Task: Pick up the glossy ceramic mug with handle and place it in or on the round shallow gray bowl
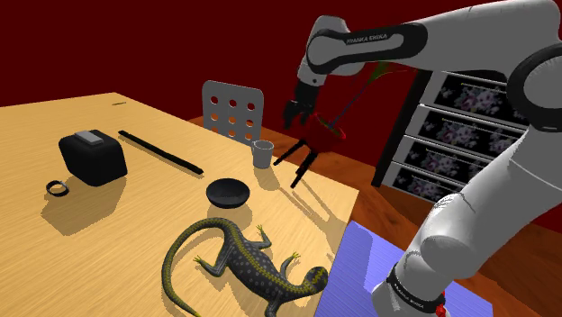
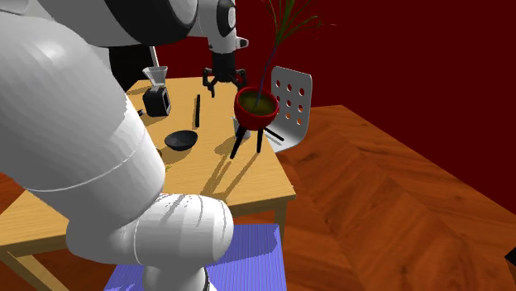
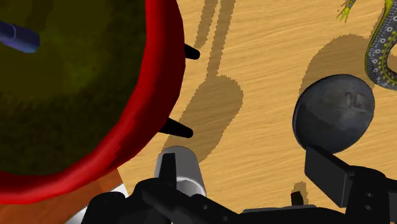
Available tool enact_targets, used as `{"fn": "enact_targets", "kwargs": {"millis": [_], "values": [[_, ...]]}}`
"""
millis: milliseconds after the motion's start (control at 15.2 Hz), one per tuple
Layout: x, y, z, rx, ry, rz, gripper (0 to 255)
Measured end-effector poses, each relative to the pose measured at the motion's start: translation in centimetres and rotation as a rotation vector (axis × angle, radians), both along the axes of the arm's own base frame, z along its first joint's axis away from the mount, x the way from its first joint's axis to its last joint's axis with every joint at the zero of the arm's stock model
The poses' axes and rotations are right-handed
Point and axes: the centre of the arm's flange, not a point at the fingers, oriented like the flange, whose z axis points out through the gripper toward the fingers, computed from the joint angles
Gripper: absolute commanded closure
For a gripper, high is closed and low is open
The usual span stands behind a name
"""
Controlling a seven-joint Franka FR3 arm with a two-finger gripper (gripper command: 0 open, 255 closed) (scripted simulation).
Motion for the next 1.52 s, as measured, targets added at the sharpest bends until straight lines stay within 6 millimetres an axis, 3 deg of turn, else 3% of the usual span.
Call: {"fn": "enact_targets", "kwargs": {"millis": [198, 1056, 1188, 1518], "values": [[3.4, -1.9, -4.4, 0.013, 0.076, -0.009, 0], [17.0, -8.8, -13.5, 0.034, 0.110, -0.028, 0], [18.0, -9.1, -14.7, 0.035, 0.112, -0.029, 0], [18.3, -9.1, -17.4, 0.036, 0.113, -0.029, 0]]}}
